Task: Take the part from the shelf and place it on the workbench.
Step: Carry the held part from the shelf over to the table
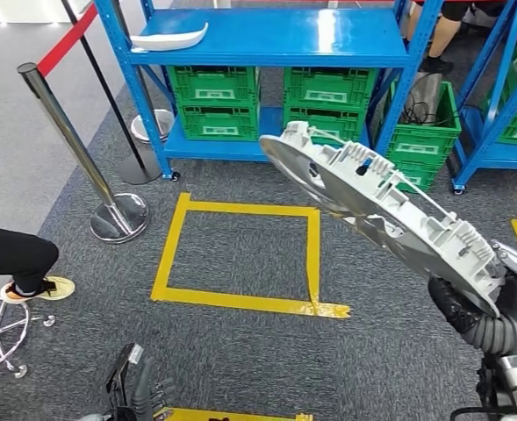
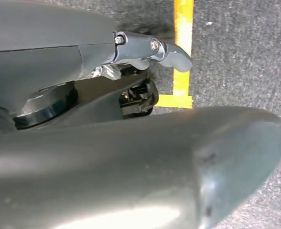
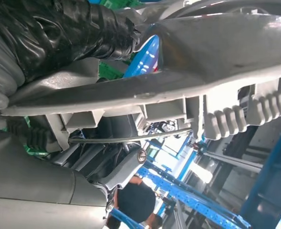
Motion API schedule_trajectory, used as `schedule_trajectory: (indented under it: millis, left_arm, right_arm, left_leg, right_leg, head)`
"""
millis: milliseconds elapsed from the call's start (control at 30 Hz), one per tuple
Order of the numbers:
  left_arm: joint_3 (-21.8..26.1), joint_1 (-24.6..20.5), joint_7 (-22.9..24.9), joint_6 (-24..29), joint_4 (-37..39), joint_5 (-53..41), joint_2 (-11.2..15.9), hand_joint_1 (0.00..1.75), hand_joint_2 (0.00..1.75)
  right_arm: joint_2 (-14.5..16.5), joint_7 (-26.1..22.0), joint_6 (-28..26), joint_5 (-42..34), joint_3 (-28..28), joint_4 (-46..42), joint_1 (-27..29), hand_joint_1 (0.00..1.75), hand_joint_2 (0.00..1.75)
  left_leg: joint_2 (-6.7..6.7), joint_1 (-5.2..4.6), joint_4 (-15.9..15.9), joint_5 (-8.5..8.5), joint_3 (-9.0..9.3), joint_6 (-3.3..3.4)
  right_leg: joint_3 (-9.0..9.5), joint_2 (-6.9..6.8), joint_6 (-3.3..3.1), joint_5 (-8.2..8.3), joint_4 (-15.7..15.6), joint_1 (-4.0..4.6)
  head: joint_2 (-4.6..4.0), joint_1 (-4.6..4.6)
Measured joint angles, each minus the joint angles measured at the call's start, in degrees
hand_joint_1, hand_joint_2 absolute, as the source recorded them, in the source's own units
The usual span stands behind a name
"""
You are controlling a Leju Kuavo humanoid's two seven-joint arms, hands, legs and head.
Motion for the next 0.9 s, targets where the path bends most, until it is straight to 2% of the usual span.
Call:
schedule_trajectory:
  millis: [33, 67, 100, 133, 167, 233, 267, 300, 367, 400, 433, 500, 533, 567, 600, 633, 700, 733, 767, 833, 900]
  left_arm:
    - [0.04, -0.11, -0.01, 0.02, 0.00, -0.09, -0.02, 0.00, 0.00]
    - [0.08, -0.20, -0.01, 0.03, 0.00, -0.15, -0.05, 0.00, 0.00]
    - [0.13, -0.26, -0.02, 0.03, 0.00, -0.16, -0.08, 0.00, 0.00]
    - [0.20, -0.31, -0.04, 0.04, 0.00, -0.16, -0.09, 0.00, 0.00]
    - [0.29, -0.37, -0.12, 0.06, 0.00, -0.19, -0.03, 0.00, 0.00]
    - [0.62, -0.55, -0.63, 0.23, 0.00, -0.51, 0.11, 0.00, 0.00]
    - [0.94, -0.67, -1.08, 0.43, 0.00, -0.80, 0.18, 0.00, 0.00]
    - [1.30, -0.77, -1.55, 0.64, 0.00, -1.14, 0.19, 0.00, 0.00]
    - [2.07, -0.92, -2.17, 0.93, 0.00, -1.62, 0.13, 0.00, 0.00]
    - [2.35, -1.01, -2.30, 0.96, 0.00, -1.78, 0.07, 0.00, 0.00]
    - [2.61, -1.09, -2.41, 0.99, 0.00, -1.96, -0.02, 0.00, 0.00]
    - [3.05, -1.22, -2.97, 1.16, 0.00, -2.64, -0.21, 0.00, 0.00]
    - [3.26, -1.23, -3.37, 1.28, 0.00, -3.07, -0.31, 0.00, 0.00]
    - [3.52, -1.22, -3.79, 1.39, 0.00, -3.55, -0.42, 0.00, 0.00]
    - [3.79, -1.22, -4.18, 1.45, 0.00, -4.02, -0.55, 0.00, 0.00]
    - [4.08, -1.23, -4.54, 1.50, 0.00, -4.54, -0.68, 0.00, 0.00]
    - [4.67, -1.33, -5.19, 1.52, 0.00, -5.72, -0.89, 0.00, 0.00]
    - [5.01, -1.40, -5.43, 1.56, 0.00, -6.26, -0.93, 0.00, 0.00]
    - [5.34, -1.53, -5.60, 1.58, -0.01, -6.70, -0.95, 0.00, 0.00]
    - [5.79, -1.77, -5.52, 1.27, -0.02, -7.62, -1.00, 0.00, 0.00]
    - [5.93, -2.03, -4.52, -0.01, -0.04, -8.72, -1.01, 0.00, 0.00]
  right_arm:
    - [0.00, -0.03, -0.02, 0.02, -0.04, -0.05, 0.02, 1.75, 1.75]
    - [0.00, -0.04, -0.03, 0.03, -0.05, -0.07, 0.07, 1.75, 1.75]
    - [0.00, -0.05, -0.04, 0.04, -0.07, -0.09, 0.13, 1.75, 1.75]
    - [0.00, -0.05, -0.05, 0.06, -0.08, -0.13, 0.22, 1.75, 1.75]
    - [0.00, -0.04, -0.08, 0.08, -0.10, -0.20, 0.33, 1.75, 1.75]
    - [0.00, -0.04, -0.19, 0.22, -0.16, -0.42, 0.55, 1.75, 1.75]
    - [0.00, -0.02, -0.28, 0.34, -0.21, -0.58, 0.68, 1.75, 1.75]
    - [0.00, 0.02, -0.38, 0.48, -0.29, -0.77, 0.79, 1.75, 1.75]
    - [-0.02, 0.10, -0.52, 0.68, -0.56, -1.20, 1.08, 1.75, 1.75]
    - [-0.03, 0.12, -0.56, 0.72, -0.76, -1.38, 1.20, 1.75, 1.75]
    - [-0.04, 0.13, -0.60, 0.74, -0.96, -1.51, 1.29, 1.75, 1.75]
    - [-0.04, 0.21, -0.66, 0.75, -1.23, -1.68, 1.57, 1.75, 1.75]
    - [-0.04, 0.28, -0.69, 0.76, -1.30, -1.74, 1.80, 1.75, 1.75]
    - [-0.04, 0.39, -0.68, 0.76, -1.34, -1.80, 2.09, 1.75, 1.75]
    - [-0.04, 0.47, -0.65, 0.71, -1.41, -1.92, 2.39, 1.75, 1.75]
    - [-0.04, 0.54, -0.56, 0.61, -1.50, -2.09, 2.61, 1.75, 1.75]
    - [-0.04, 0.58, -0.18, 0.21, -1.78, -2.62, 2.86, 1.75, 1.75]
    - [-0.04, 0.58, 0.04, -0.01, -1.97, -2.96, 2.93, 1.75, 1.75]
    - [-0.04, 0.57, 0.27, -0.25, -2.19, -3.27, 3.06, 1.75, 1.75]
    - [-0.04, 0.56, 0.97, -0.94, -2.59, -3.80, 3.52, 1.75, 1.75]
    - [-0.03, 0.51, 1.96, -1.64, -2.85, -4.10, 3.83, 1.75, 1.75]
  left_leg:
    - [0.00, -0.01, 3.59, -1.67, -0.25, -0.04]
    - [0.00, -0.02, 5.89, -1.88, 0.03, 0.03]
    - [-0.01, -0.08, 6.24, -0.94, 1.12, 0.26]
    - [-0.04, -0.20, 4.44, 0.52, 3.14, 0.69]
    - [-0.08, -0.42, 0.92, 1.62, 5.96, 1.35]
    - [-0.08, -0.90, -7.45, 1.42, 11.66, 2.60]
    - [-0.07, -1.17, -10.19, 0.84, 13.25, 2.98]
    - [-0.05, -1.36, -11.65, 0.47, 13.89, 3.17]
    - [0.02, -1.46, -12.67, 1.39, 13.64, 3.44]
    - [0.11, -1.34, -13.06, 2.03, 13.44, 3.70]
    - [0.21, -1.17, -13.41, 2.69, 13.13, 3.90]
    - [0.32, -1.03, -13.43, 3.68, 12.02, 4.18]
    - [0.35, -1.02, -13.30, 4.08, 11.36, 4.15]
    - [0.36, -0.98, -13.13, 4.44, 10.71, 4.06]
    - [0.35, -0.90, -12.89, 4.71, 10.12, 3.92]
    - [0.35, -0.80, -12.55, 4.90, 9.58, 3.76]
    - [0.33, -0.70, -11.58, 4.99, 8.63, 3.30]
    - [0.32, -0.75, -10.99, 4.98, 8.15, 3.03]
    - [0.30, -0.85, -10.57, 5.06, 7.72, 2.69]
    - [0.31, -0.92, -10.14, 5.42, 7.15, 2.05]
    - [0.31, -0.81, -8.84, 4.58, 6.58, 1.45]
  right_leg:
    - [-0.81, 0.01, -0.09, 0.72, 0.15, 0.11]
    - [-1.75, 0.01, -0.13, 1.41, 0.38, 0.25]
    - [-2.83, 0.03, -0.15, 2.01, 0.66, 0.42]
    - [-3.84, 0.07, -0.17, 2.49, 0.91, 0.61]
    - [-4.66, 0.08, -0.16, 2.93, 1.11, 0.73]
    - [-5.67, 0.08, 0.12, 3.70, 1.31, 0.99]
    - [-5.91, 0.02, 0.41, 4.14, 1.30, 0.94]
    - [-6.07, -0.03, 0.81, 4.60, 1.21, 0.87]
    - [-6.49, -0.06, 1.56, 5.04, 1.22, 0.65]
    - [-7.08, 0.02, 1.85, 4.30, 2.02, 0.60]
    - [-8.03, 0.12, 2.11, 2.78, 3.89, 0.57]
    - [-10.79, 0.23, 2.56, -1.74, 10.79, 0.32]
    - [-11.87, 0.22, 2.81, -3.43, 14.22, 0.20]
    - [-12.17, 0.21, 3.03, -4.19, 16.24, 0.07]
    - [-11.38, 0.20, 3.22, -3.89, 16.07, -0.03]
    - [-9.41, 0.18, 3.38, -2.70, 13.58, -0.14]
    - [-4.23, 0.15, 3.61, -0.56, 5.70, -0.30]
    - [-2.44, 0.19, 3.43, -0.06, 2.78, -0.32]
    - [-1.69, 0.24, 3.12, -0.01, 1.35, -0.29]
    - [-1.99, 0.38, 2.17, 0.24, 1.35, -0.20]
    - [-2.33, 0.55, 1.36, 0.74, 1.41, -0.29]
  head:
    - [0.00, -0.03]
    - [0.00, -0.05]
    - [0.00, -0.05]
    - [0.00, -0.07]
    - [0.00, -0.05]
    - [0.00, -0.02]
    - [0.00, 0.00]
    - [0.00, -0.02]
    - [0.00, 0.00]
    - [0.00, 0.08]
    - [0.00, 0.16]
    - [0.00, 0.26]
    - [0.00, 0.25]
    - [0.00, 0.23]
    - [0.00, 0.24]
    - [0.00, 0.25]
    - [0.00, 0.27]
    - [0.00, 0.27]
    - [0.00, 0.25]
    - [0.00, 0.20]
    - [0.00, 0.12]
